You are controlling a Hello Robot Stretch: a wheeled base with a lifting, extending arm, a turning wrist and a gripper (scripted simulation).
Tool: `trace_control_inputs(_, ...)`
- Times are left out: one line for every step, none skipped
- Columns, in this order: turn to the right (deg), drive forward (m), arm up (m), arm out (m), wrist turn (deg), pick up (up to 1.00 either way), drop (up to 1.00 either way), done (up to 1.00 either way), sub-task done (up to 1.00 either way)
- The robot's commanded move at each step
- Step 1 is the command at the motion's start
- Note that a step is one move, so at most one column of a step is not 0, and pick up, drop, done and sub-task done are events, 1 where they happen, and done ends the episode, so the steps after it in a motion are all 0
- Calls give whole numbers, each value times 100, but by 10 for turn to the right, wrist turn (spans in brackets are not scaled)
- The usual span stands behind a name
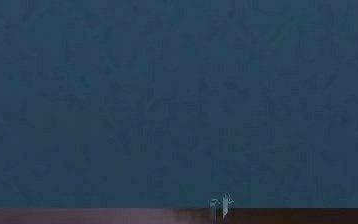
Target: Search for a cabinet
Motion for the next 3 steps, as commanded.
trace_control_inputs(-450,0,0,0,0,0,0,0,0)
trace_control_inputs(-450,0,0,0,0,0,0,0,0)
trace_control_inputs(-450,0,0,0,0,0,0,0,0)
